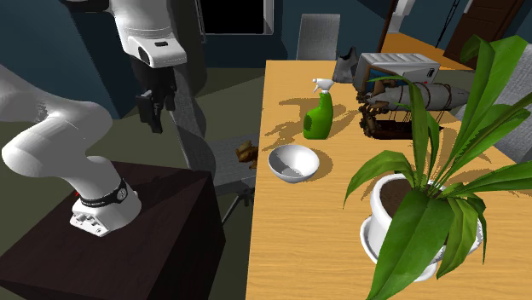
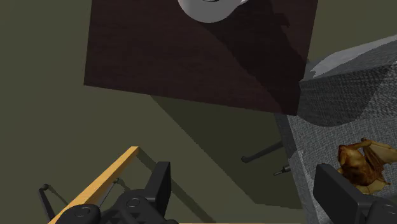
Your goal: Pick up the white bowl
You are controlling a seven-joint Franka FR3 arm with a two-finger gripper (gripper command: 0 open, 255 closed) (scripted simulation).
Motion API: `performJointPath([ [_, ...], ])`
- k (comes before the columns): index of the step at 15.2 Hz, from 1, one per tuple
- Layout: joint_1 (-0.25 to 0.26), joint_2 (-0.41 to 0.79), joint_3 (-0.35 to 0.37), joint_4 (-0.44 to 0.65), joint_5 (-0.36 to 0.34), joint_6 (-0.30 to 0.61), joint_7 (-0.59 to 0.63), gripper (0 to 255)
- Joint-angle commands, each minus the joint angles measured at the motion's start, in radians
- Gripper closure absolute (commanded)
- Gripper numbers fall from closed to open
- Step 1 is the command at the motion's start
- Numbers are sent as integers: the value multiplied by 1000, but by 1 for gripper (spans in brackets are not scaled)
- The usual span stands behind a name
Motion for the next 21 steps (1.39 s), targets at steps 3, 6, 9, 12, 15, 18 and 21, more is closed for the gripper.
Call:
performJointPath([
  [3, 6, 63, 24, 16, 16, 57, 24, 0],
  [6, 14, 163, 59, 49, 35, 138, 59, 0],
  [9, 19, 267, 92, 94, 45, 211, 95, 0],
  [12, 22, 374, 123, 151, 47, 275, 132, 0],
  [15, 25, 483, 151, 220, 39, 330, 171, 0],
  [18, 28, 594, 176, 299, 22, 374, 213, 0],
  [21, 35, 707, 196, 389, -3, 407, 256, 0],
])
